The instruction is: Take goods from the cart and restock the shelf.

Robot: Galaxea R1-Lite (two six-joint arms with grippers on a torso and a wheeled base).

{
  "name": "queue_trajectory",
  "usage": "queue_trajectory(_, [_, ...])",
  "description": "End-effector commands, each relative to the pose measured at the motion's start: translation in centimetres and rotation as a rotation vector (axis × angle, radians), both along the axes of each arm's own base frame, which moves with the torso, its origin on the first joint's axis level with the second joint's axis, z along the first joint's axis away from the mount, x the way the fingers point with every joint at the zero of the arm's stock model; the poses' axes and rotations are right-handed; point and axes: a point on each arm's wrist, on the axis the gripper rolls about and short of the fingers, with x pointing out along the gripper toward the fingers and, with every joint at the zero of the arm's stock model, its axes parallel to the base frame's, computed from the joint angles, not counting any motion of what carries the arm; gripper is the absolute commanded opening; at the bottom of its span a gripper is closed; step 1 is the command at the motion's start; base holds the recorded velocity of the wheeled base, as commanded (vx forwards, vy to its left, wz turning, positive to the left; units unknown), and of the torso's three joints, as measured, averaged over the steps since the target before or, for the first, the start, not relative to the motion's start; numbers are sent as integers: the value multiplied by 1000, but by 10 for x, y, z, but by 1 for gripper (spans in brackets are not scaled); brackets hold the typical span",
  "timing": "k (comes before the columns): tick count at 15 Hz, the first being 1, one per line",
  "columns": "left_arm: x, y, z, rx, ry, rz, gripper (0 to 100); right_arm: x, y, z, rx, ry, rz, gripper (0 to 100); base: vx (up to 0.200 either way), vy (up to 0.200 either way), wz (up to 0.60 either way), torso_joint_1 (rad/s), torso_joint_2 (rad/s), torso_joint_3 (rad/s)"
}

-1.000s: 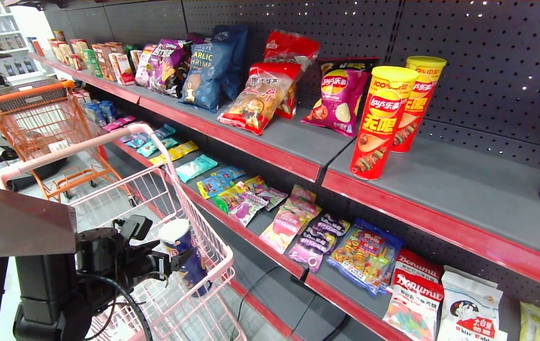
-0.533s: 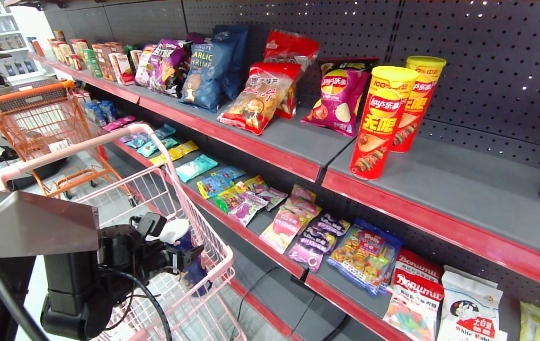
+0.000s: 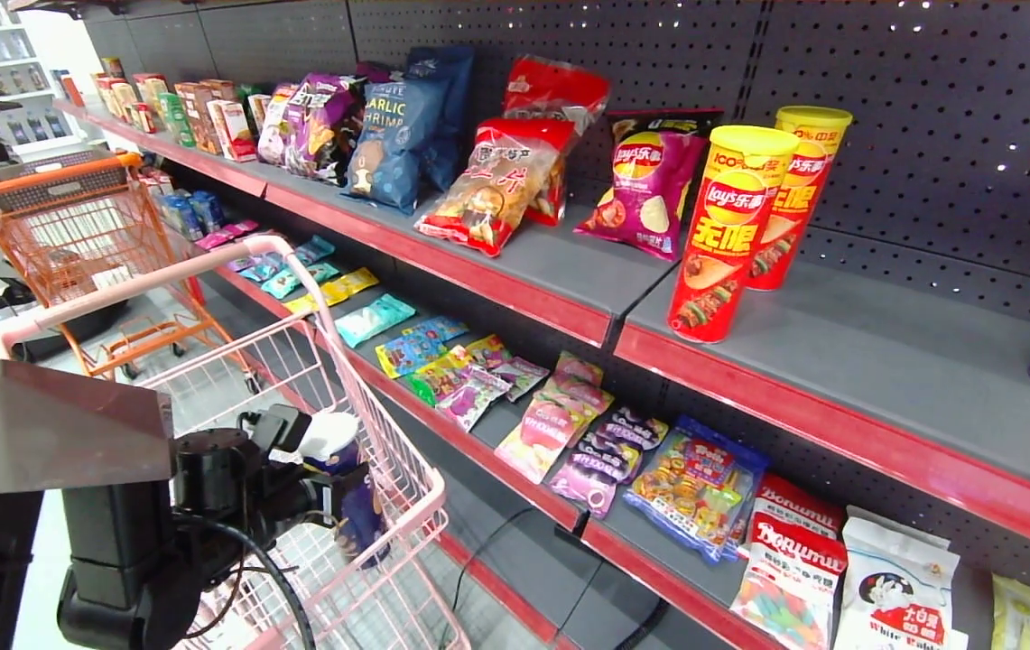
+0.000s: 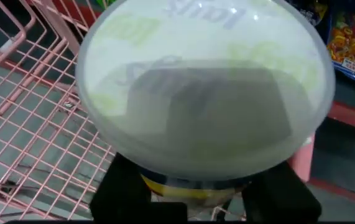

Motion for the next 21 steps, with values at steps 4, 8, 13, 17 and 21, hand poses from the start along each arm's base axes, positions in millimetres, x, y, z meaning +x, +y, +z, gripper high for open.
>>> queue_trajectory(4, [-54, 32, 149, -25, -286, 96, 0, 0, 0, 0, -1, -1, 2, 100, 0, 0, 0, 0, 0, 0])
queue_trajectory(8, [-132, 37, 241, -38, -337, 123, 0, 0, 0, 0, -3, -1, 2, 100, 0, 0, 0, 0, 0, 0])
queue_trajectory(13, [-265, 38, 271, -40, -383, 127, 0, 0, 0, 0, 1, -1, 0, 100, 0, 0, 0, 10, -28, -18])
queue_trajectory(17, [-288, 39, 259, -27, -407, 165, 0, 0, 0, 0, 1, -1, 1, 100, 0, 0, 0, 193, -483, -282])
queue_trajectory(21, [-287, 39, 256, 1, -404, 159, 0, 0, 0, 0, 1, -1, 1, 100, 0, 0, 0, 183, -432, -254])
